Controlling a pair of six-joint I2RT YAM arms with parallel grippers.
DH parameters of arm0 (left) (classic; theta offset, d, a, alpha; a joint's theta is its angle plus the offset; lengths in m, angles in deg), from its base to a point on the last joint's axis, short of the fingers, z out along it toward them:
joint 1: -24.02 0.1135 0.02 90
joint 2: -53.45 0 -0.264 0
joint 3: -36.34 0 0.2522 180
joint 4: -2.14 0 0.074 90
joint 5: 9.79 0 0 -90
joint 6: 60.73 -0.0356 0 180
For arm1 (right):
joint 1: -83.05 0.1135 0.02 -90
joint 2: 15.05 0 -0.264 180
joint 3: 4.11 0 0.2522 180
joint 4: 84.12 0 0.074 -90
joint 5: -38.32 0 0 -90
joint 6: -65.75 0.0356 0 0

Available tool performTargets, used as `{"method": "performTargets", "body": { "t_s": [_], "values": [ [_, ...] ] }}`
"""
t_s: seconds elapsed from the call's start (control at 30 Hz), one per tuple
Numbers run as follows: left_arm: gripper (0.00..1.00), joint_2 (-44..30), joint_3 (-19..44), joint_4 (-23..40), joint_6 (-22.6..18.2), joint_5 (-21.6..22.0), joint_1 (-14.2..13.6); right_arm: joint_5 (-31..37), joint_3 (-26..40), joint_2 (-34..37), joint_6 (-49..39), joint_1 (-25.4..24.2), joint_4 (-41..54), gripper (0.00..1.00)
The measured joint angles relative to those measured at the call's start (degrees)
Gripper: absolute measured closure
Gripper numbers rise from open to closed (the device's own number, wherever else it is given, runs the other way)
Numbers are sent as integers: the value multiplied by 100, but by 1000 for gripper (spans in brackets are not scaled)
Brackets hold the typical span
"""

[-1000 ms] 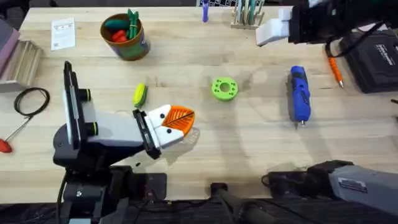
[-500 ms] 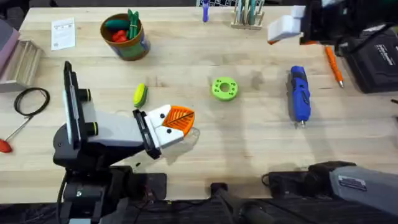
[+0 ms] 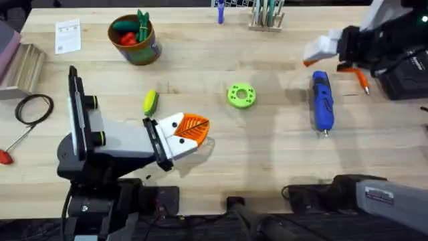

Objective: Pick up the gripper from the table and insert it into the empty holder that is missing its gripper. Then pick up a screw, insert it into the mounting hole, and use the screwdriver to tighten it. Finally, clean up the table by picking up the vegetable and placing it into the bucket.

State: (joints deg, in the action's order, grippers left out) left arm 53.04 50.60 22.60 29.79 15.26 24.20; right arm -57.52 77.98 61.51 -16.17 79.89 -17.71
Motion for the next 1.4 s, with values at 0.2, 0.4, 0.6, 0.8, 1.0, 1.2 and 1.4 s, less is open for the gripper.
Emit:
{"method": "performTargets", "body": {
  "t_s": [0.2,0.4,0.6,0.8,1.0,1.2,1.4],
  "values": [
    [996,0,0,0,0,0,0,50,-115,-21,-259,-331,163,13],
    [996,-1,0,0,0,0,0,73,-163,121,-593,-593,228,10],
    [996,0,0,0,0,0,0,116,-174,344,-747,-632,252,10],
    [996,0,0,0,0,0,0,405,-176,408,-812,-667,227,10],
    [996,0,0,0,0,0,0,497,-176,694,-814,-693,179,10],
    [996,0,0,0,0,0,0,516,-176,1177,-829,-740,-38,9],
    [996,0,0,0,0,0,0,540,-176,1626,-878,-753,-137,11]
  ]
}}
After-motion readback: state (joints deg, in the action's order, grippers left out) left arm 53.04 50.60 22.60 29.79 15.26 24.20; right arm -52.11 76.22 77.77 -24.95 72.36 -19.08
